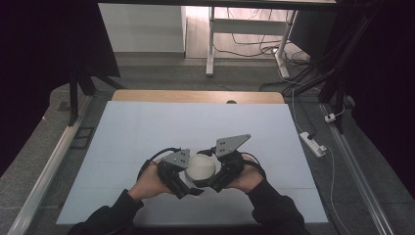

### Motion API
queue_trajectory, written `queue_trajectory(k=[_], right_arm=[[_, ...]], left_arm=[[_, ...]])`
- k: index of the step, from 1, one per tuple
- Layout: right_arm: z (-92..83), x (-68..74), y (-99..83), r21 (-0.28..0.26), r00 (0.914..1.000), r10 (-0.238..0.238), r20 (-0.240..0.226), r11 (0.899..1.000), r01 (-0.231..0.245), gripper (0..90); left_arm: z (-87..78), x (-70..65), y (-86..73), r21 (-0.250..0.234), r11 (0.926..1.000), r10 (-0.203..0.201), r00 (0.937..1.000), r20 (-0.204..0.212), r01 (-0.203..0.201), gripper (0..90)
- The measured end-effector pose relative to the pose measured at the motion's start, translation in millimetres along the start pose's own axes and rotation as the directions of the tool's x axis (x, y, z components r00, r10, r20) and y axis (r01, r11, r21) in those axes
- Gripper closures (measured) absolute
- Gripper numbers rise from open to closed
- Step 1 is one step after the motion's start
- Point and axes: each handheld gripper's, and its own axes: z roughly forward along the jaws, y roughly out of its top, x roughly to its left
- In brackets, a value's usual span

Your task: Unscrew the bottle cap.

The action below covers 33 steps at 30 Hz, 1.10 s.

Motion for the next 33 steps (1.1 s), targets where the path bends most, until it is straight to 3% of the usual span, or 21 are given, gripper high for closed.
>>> queue_trajectory(k=[4, 5, 6, 11, 15, 19, 22, 25, 27, 29, 33], right_arm=[[0.5, 2.2, 4.4, -0.010, 0.9944, 0.054, 0.091, 0.999, -0.053, 0.0], [-1.5, 4.0, 8.8, -0.012, 0.9856, 0.078, 0.150, 0.997, -0.077, 0.0], [-1.5, 4.0, 8.8, -0.012, 0.9856, 0.078, 0.150, 0.997, -0.077, 0.0], [-4.7, 9.2, 14.5, -0.049, 0.9498, 0.136, 0.281, 0.991, -0.128, 0.0], [2.7, 14.4, 15.8, -0.048, 0.9220, 0.136, 0.362, 0.991, -0.128, 0.0], [10.1, 17.2, 14.1, -0.042, 0.8921, 0.129, 0.433, 0.992, -0.123, 0.8], [11.4, 18.5, 13.2, -0.060, 0.8938, 0.137, 0.427, 0.991, -0.123, 6.4], [12.4, 20.7, 13.4, -0.048, 0.8873, 0.120, 0.445, 0.993, -0.110, 6.8], [12.3, 20.4, 13.2, -0.051, 0.8916, 0.121, 0.436, 0.993, -0.109, 6.9], [11.2, 18.7, 12.9, -0.050, 0.9011, 0.126, 0.415, 0.992, -0.116, 7.0], [7.2, 13.5, 10.8, -0.042, 0.9283, 0.129, 0.349, 0.992, -0.122, 7.0]], left_arm=[[-1.7, 0.7, 0.5, -0.016, 0.9993, -0.034, 0.9973, -0.065, 0.033, 7.9], [-2.5, 1.5, 0.4, -0.021, 0.9987, -0.047, 0.9956, -0.081, 0.046, 7.9], [-3.4, 2.3, 0.1, -0.031, 0.9977, -0.064, 0.9939, -0.090, 0.061, 7.9], [-6.2, 3.7, 0.4, -0.044, 0.9922, -0.122, 0.9768, -0.176, 0.116, 7.9], [-4.8, 2.1, 2.2, -0.046, 0.9877, -0.156, 0.9604, -0.231, 0.150, 7.9], [-3.4, -0.3, 5.2, -0.040, 0.9856, -0.169, 0.9518, -0.256, 0.164, 7.9], [-2.7, -1.5, 6.6, -0.031, 0.9858, -0.167, 0.9483, -0.270, 0.165, 7.9], [-3.1, -0.7, 5.7, -0.036, 0.9858, -0.167, 0.9517, -0.257, 0.164, 7.9], [-3.6, 0.1, 5.3, -0.036, 0.9860, -0.167, 0.9554, -0.244, 0.163, 7.9], [-3.3, 0.6, 4.7, -0.033, 0.9872, -0.159, 0.9605, -0.228, 0.156, 7.9], [-3.4, 2.4, 3.2, -0.022, 0.9905, -0.138, 0.9735, -0.182, 0.136, 7.9]])
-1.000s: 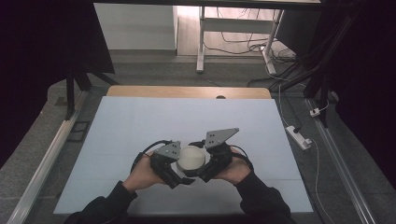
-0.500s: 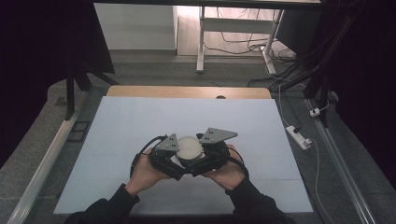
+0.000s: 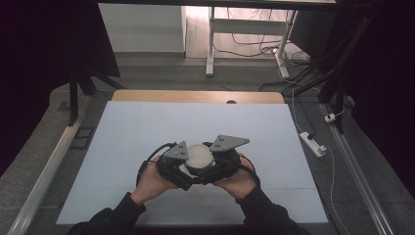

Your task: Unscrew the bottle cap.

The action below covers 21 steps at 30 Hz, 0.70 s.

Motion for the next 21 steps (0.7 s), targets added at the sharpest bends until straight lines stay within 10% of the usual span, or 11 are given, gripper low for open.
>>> queue_trajectory(k=[10, 21], right_arm=[[-3.5, -9.6, -2.5, -0.014, 0.9846, -0.047, -0.168, 0.999, 0.045, 7.1], [-4.2, -10.4, -3.1, -0.016, 0.9668, -0.081, -0.242, 0.997, 0.080, 7.2]], left_arm=[[-3.2, 3.0, -1.6, 0.005, 0.9971, 0.075, 0.9912, 0.110, -0.076, 7.9], [-4.4, 3.2, -2.4, 0.009, 0.9923, 0.121, 0.9788, 0.166, -0.124, 7.9]])
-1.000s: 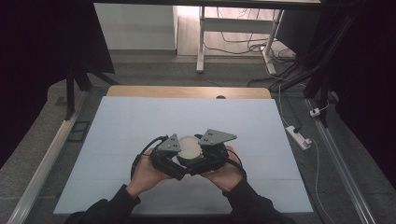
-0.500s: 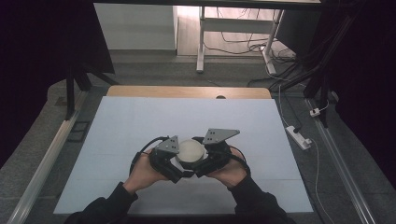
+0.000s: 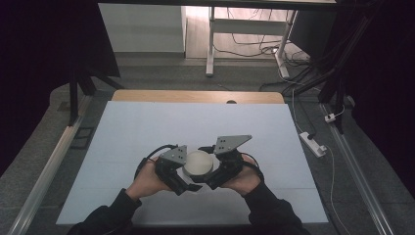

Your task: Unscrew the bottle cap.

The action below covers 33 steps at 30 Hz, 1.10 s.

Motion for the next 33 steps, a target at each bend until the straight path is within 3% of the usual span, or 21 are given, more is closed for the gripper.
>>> queue_trajectory(k=[19, 29, 33], right_arm=[[-1.9, 1.8, 1.8, -0.010, 0.9998, -0.020, 0.006, 1.000, 0.020, 7.3], [-5.2, 1.3, 1.6, -0.039, 0.9963, -0.043, -0.074, 0.998, 0.040, 7.2], [-5.7, 1.0, 1.3, -0.048, 0.9951, -0.046, -0.088, 0.998, 0.042, 7.2]], left_arm=[[0.1, -0.1, -0.1, -0.001, 1.0000, 0.006, 1.0000, 0.007, -0.006, 7.9], [-0.5, -2.1, -0.8, -0.005, 0.9985, 0.055, 0.9953, 0.080, -0.055, 7.9], [-0.3, -2.3, -0.5, -0.001, 0.9982, 0.059, 0.9954, 0.075, -0.060, 7.9]])
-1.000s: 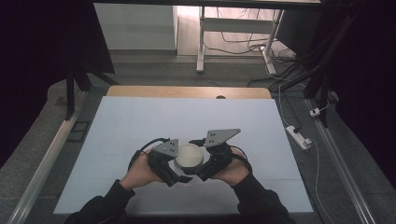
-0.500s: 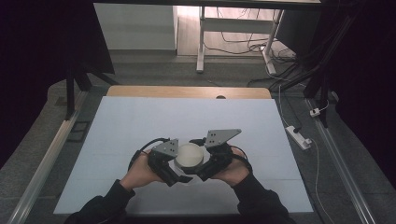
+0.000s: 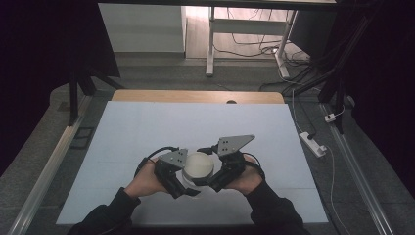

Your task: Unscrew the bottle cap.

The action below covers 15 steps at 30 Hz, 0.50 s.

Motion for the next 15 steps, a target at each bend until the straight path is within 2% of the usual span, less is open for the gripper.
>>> queue_trajectory(k=[15], right_arm=[[-5.8, 1.6, 3.6, -0.001, 0.9991, -0.014, 0.039, 1.000, 0.014, 7.2]], left_arm=[[-0.9, 4.1, -3.2, 0.016, 0.9995, -0.026, 0.9981, -0.056, 0.027, 7.9]])
